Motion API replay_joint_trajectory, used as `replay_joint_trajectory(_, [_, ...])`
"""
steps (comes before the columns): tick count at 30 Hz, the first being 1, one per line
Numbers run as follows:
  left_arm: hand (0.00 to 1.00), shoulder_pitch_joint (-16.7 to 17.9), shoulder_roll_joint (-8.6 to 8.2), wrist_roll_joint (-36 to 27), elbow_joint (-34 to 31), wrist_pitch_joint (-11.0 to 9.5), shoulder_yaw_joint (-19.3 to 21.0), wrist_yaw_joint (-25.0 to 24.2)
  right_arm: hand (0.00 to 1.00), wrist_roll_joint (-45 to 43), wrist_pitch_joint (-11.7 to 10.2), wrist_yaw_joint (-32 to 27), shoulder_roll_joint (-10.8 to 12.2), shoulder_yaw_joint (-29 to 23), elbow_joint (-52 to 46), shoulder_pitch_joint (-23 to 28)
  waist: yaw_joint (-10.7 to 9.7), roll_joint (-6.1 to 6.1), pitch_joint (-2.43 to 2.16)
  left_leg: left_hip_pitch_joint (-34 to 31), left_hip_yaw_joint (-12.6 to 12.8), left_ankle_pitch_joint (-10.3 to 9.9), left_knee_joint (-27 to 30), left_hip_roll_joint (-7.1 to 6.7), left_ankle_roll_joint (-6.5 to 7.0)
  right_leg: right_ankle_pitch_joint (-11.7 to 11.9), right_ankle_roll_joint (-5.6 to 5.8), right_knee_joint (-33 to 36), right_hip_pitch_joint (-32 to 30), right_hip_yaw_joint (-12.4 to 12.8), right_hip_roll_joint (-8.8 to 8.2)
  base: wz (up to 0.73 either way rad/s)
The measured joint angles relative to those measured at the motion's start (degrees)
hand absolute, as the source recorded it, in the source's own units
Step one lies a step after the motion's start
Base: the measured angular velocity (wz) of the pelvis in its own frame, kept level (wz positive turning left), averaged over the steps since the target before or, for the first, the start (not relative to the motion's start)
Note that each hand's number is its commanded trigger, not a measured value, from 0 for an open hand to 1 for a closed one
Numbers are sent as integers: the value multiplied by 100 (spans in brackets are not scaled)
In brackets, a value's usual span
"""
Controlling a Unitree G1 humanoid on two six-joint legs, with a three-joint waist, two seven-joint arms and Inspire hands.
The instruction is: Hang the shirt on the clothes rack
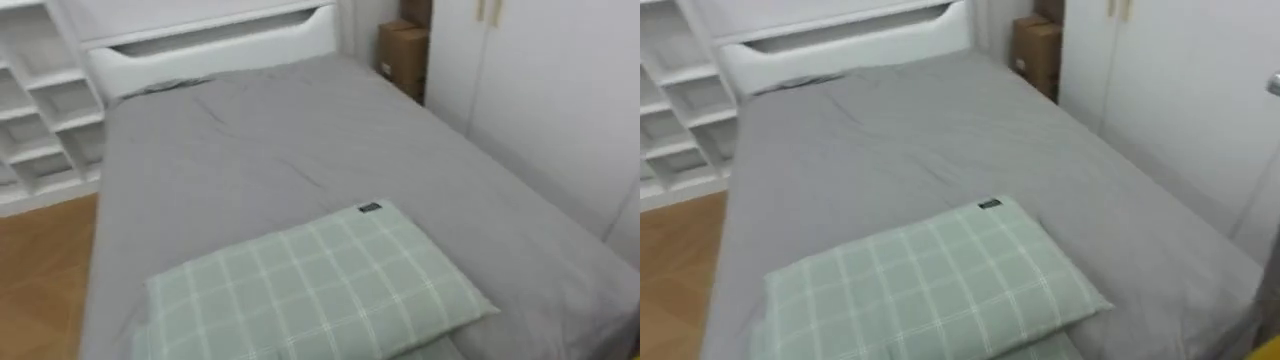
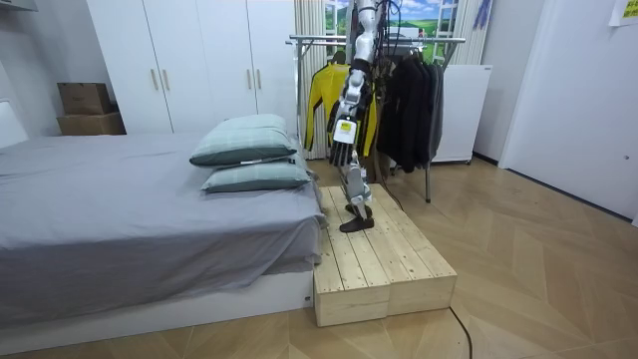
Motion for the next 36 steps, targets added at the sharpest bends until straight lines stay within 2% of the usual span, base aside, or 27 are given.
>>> replay_joint_trajectory(1, [0,29,32,-48,1,6,4,8,0,0,-1,4,1,2,2,9,43,-14,-18,-10,-123,3,0,-1,6,22,47,-81,-54,261,19,113])
replay_joint_trajectory(2, [0,111,81,-90,6,31,2,16,0,-1,2,7,1,-7,2,15,51,-105,0,-56,-351,16,-2,-1,25,129,163,-338,-144,692,69,108])
replay_joint_trajectory(3, [0,224,114,-82,27,72,2,23,0,-10,16,-19,3,-25,-3,15,57,-163,10,-71,-614,20,-1,-15,23,388,214,-780,-203,1150,169,106])
replay_joint_trajectory(4, [0,275,126,-78,34,121,2,23,0,-13,41,-40,4,-32,-2,24,53,-191,10,-75,-717,20,-2,-19,19,579,215,-1031,-211,1355,235,107])
replay_joint_trajectory(5, [0,349,149,-75,56,238,17,23,0,-15,126,-89,24,-96,-3,40,28,-258,27,-101,-968,20,11,-65,9,1107,274,-1509,-171,1692,369,116])
replay_joint_trajectory(6, [0,395,129,-74,75,336,22,19,0,-25,170,-118,23,-201,-2,111,12,-229,16,-133,-1243,12,22,-75,-15,1183,391,-1734,-12,1811,466,113])
replay_joint_trajectory(8, [0,448,121,-76,75,402,114,12,0,-25,197,-133,57,-277,-8,114,64,-181,26,-203,-1493,13,18,-113,-70,1237,444,-2047,178,2056,587,77])
replay_joint_trajectory(10, [0,452,116,-82,72,445,174,-4,0,27,158,-119,100,-362,-19,84,83,-132,41,-279,-1666,30,28,-113,-115,1212,478,-2202,275,2067,622,51])
replay_joint_trajectory(11, [0,448,107,-77,67,444,177,-23,0,114,122,-79,99,-362,-19,51,93,-103,72,-276,-1742,43,9,-114,-138,1184,504,-2255,335,2083,635,32])
replay_joint_trajectory(12, [0,448,107,-75,67,437,207,-50,0,129,97,-12,105,-359,-21,34,114,-96,75,-273,-1791,49,-24,-131,-155,1107,517,-2273,359,2095,633,27])
replay_joint_trajectory(16, [0,386,107,60,50,430,220,-123,0,232,43,228,136,-327,-19,15,128,-130,93,-249,-1892,94,-129,-134,-245,935,526,-2279,403,2165,643,15])
replay_joint_trajectory(17, [0,333,101,142,47,408,220,-124,0,281,36,279,136,-294,-16,15,134,-177,122,-249,-1919,109,-137,-132,-272,881,515,-2279,416,2250,652,11])
replay_joint_trajectory(20, [0,149,64,446,-123,394,223,-114,0,355,-59,284,141,-231,-15,26,130,-128,147,-307,-1978,91,-84,-66,-347,823,454,-2284,422,2198,729,11])
replay_joint_trajectory(23, [0,-19,32,494,-363,305,223,-90,0,573,-79,281,153,-230,-6,53,39,-146,147,-487,-2142,81,37,-29,-400,760,390,-2284,406,2007,780,28])
replay_joint_trajectory(25, [0,-95,-32,506,-461,210,217,-87,0,683,-104,281,157,-230,-2,52,17,-144,139,-532,-2152,85,75,-33,-416,667,378,-2285,406,1963,780,14])
replay_joint_trajectory(29, [0,-145,-58,893,-484,175,192,-83,0,1058,-144,233,168,-253,38,126,-206,-111,79,-669,-2062,98,209,-31,-453,605,373,-2260,431,1766,764,29])
replay_joint_trajectory(32, [0,-144,-67,918,-483,143,41,-54,0,1268,-144,230,150,-266,139,84,-218,-84,60,-598,-2040,101,158,-38,-453,606,374,-2258,463,1790,753,2])
replay_joint_trajectory(33, [0,-130,-65,911,-445,131,-12,-18,0,1424,-144,229,150,-264,210,106,-218,-65,75,-497,-2023,109,91,-41,-457,607,375,-2258,524,1819,752,-6])
replay_joint_trajectory(36, [0,-49,-84,904,-433,117,-24,105,0,1977,-140,239,151,-271,251,270,-224,-73,78,-241,-1984,132,-106,-40,-481,596,389,-2264,675,1877,756,-6])
